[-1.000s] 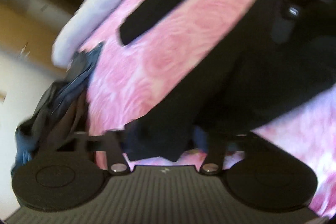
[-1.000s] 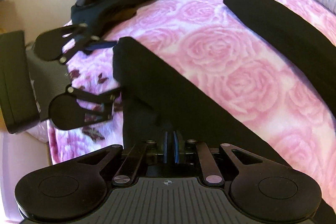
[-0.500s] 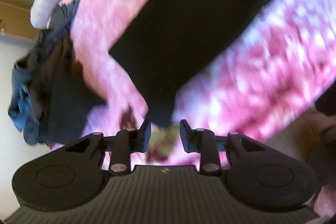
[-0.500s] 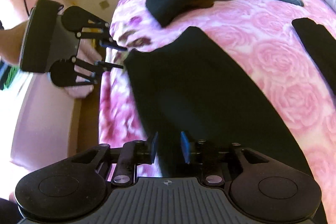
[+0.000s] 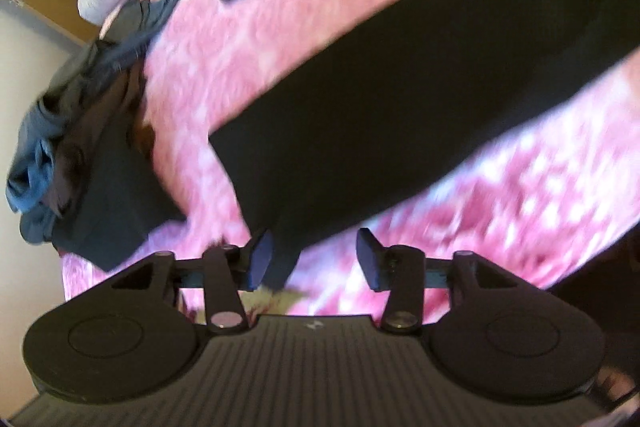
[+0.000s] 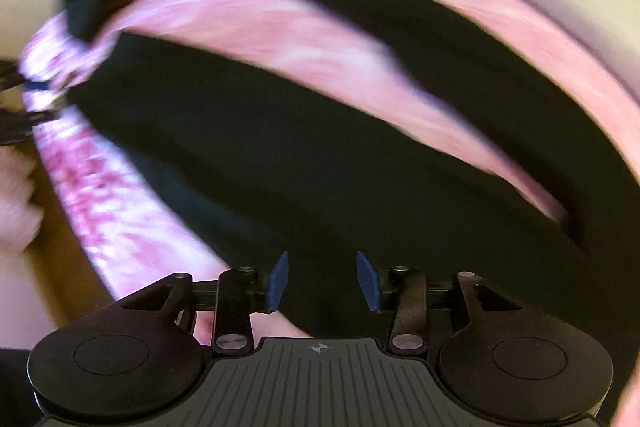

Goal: Fold clothes
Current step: 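Lay the trousers lengthwise on the bedspread and open both grippers, then grasp the trouser leg ends with both grippers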

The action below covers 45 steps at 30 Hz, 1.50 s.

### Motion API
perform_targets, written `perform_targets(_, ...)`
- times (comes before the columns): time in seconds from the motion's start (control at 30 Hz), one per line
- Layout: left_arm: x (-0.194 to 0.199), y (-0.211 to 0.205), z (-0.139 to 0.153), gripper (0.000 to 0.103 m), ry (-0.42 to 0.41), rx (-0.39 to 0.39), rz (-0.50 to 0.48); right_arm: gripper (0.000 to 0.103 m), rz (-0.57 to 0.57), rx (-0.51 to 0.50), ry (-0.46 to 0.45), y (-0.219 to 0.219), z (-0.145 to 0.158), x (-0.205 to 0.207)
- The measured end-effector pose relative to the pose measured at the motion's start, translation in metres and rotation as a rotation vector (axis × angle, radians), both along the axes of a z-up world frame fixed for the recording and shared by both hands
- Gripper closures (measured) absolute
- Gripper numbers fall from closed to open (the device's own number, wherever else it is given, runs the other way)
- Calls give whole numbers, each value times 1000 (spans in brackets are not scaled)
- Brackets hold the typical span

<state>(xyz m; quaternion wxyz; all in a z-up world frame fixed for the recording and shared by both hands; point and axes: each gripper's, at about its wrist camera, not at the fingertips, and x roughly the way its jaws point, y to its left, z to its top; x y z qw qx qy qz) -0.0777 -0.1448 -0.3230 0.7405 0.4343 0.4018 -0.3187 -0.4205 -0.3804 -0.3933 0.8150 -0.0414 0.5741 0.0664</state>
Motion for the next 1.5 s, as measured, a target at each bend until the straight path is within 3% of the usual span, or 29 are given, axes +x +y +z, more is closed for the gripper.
perform_targets(0.07,-2,-10,17,52,25,-52,45,55,-130,-24,-17,-31,16,-21)
perform_targets(0.13,-6,-19,36,45,59,-112,115,45,-252,-36,-41,-60,34,-45)
perform_targets(0.2,-13,-26,53,34,87,-172,188,40,-352,-55,-68,-83,51,-69)
perform_targets(0.3,-25,-33,73,26,136,-242,285,32,-443,-85,-79,-109,67,-102)
perform_targets(0.47,-63,-43,99,24,195,-304,389,29,-522,-57,-74,-150,87,-152)
perform_targets(0.7,-129,-66,132,23,111,-272,307,28,-578,3,-107,-185,119,-216)
perform_targets(0.9,-160,-73,153,23,79,-295,286,28,-579,7,-127,-193,145,-250)
perform_targets(1.23,-181,-75,174,23,16,-307,256,28,-517,-17,-167,-178,170,-267)
perform_targets(1.5,-186,-62,169,23,-4,-280,264,28,-448,-24,-155,-165,156,-260)
